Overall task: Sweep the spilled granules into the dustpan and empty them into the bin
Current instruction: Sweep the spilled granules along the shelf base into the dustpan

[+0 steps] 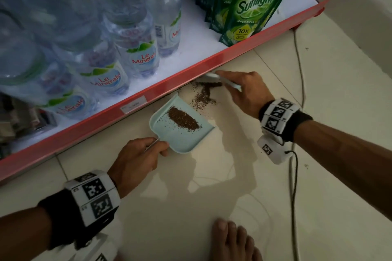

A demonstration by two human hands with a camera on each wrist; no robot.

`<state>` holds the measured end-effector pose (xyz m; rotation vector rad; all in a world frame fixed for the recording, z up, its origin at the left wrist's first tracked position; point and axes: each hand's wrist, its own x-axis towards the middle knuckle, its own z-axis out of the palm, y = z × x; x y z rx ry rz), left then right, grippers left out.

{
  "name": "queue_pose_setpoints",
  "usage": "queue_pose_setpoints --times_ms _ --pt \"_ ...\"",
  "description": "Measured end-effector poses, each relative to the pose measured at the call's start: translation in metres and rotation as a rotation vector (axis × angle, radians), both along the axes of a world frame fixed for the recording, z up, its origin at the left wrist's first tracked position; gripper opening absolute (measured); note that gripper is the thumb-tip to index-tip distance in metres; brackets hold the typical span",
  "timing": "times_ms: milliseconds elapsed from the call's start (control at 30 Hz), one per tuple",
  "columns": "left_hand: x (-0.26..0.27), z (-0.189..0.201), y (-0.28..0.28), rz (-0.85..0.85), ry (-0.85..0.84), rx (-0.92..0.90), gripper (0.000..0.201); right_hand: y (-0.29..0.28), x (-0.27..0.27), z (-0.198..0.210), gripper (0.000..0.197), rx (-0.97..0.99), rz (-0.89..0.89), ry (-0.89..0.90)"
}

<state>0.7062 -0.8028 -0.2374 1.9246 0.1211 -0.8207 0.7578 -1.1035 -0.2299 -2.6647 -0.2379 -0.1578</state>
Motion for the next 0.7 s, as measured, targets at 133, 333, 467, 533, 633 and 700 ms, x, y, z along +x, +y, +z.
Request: queue_pose_setpoints --times_ms 133,333,467,533,633,700 --pt "-0.001 -0.001 0.003 -0.006 -0.001 0.005 0.033 -0.039 0.021 -0.001 0.038 -0.155 -0.196 0.066" --pt "-0.005 0.0 0.004 -0.015 -0.004 -0.009 0.032 -0.009 0.008 -0.008 0.032 -0.111 -0.161 0.166" --pt "-0.005 0.002 0.005 -0.002 0.001 -0.005 0.031 0.029 -0.018 -0.006 0.029 -0.01 0.002 0.124" --pt "-0.005 0.002 0.005 0.004 0.001 -0.015 0.031 0.026 -0.016 -0.001 0.03 0.002 -0.046 0.082" --pt "-0.005 0.003 0.007 0.014 -0.002 -0.016 0.031 -0.001 0.002 0.004 0.031 -0.099 -0.182 0.036" --pt "-0.006 0.001 0.008 0.022 -0.001 -0.021 0.032 -0.019 0.017 0.001 0.036 -0.232 -0.305 0.112"
